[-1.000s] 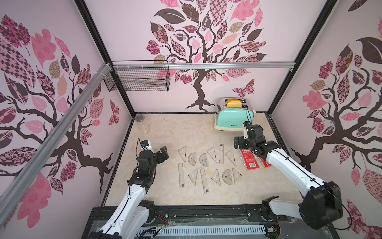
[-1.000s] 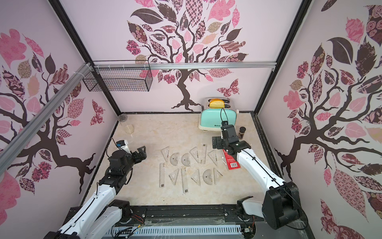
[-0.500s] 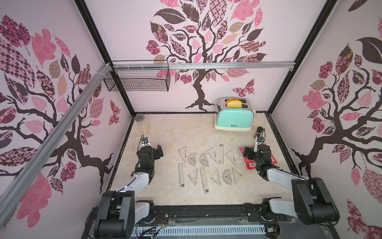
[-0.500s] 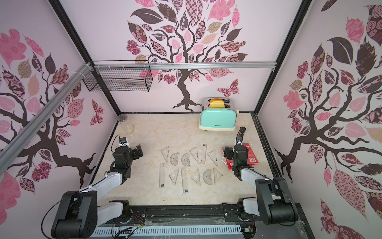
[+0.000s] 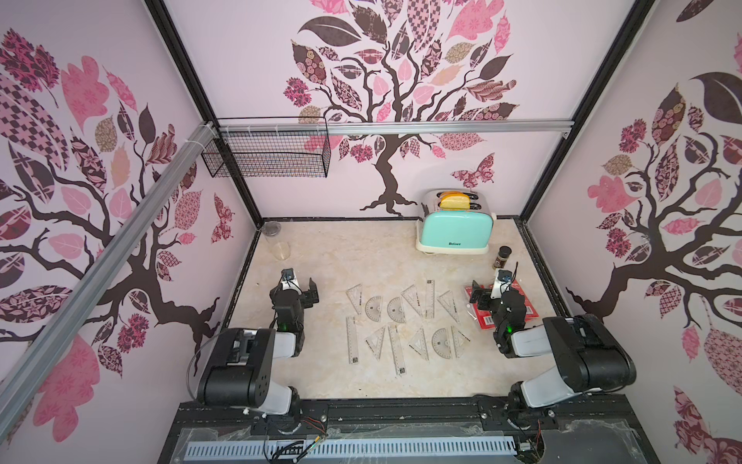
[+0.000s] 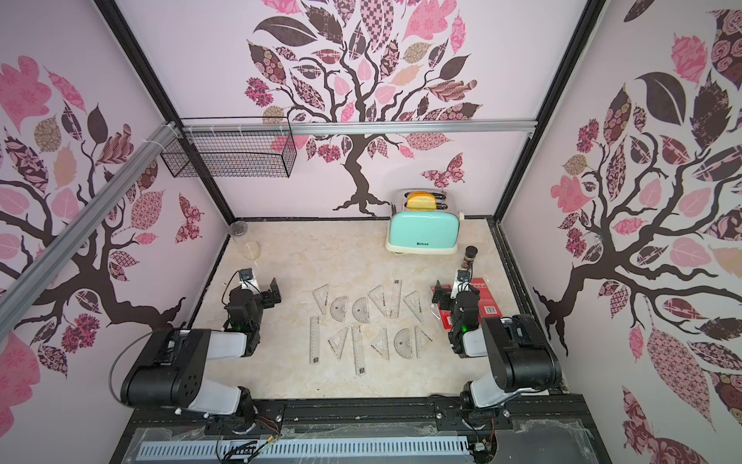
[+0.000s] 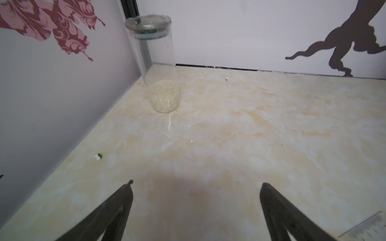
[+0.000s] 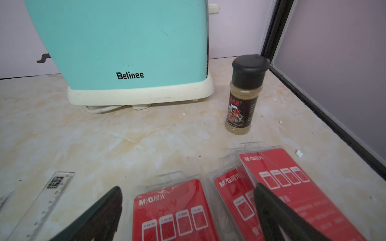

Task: Open the ruler set and take out the ruler
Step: Reset both arms

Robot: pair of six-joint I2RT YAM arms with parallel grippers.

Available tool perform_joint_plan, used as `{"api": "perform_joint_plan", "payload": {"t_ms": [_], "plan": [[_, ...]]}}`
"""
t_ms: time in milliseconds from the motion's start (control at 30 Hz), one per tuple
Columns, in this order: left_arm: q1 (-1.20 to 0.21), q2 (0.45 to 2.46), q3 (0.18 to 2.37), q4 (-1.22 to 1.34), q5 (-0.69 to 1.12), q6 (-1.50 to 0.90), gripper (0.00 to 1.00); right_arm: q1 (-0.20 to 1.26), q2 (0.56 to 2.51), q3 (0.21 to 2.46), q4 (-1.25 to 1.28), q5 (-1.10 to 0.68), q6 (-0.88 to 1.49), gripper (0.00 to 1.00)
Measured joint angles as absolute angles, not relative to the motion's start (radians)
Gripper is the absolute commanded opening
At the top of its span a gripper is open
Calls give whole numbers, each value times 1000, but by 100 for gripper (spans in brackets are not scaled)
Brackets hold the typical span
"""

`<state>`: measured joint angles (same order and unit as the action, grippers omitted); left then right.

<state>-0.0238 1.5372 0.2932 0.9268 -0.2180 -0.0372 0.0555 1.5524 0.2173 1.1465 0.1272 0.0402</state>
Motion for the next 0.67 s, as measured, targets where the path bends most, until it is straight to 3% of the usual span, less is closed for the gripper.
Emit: {"api": "perform_joint_plan", "payload": {"t_ms": [233, 667], "plan": [[-24, 1570, 343, 915, -202, -26, 97, 56, 1552, 243, 1164, 179, 40, 99], [-59, 1568, 337, 948, -336, -31, 97, 56, 1552, 251, 1163, 239, 72, 99]]}}
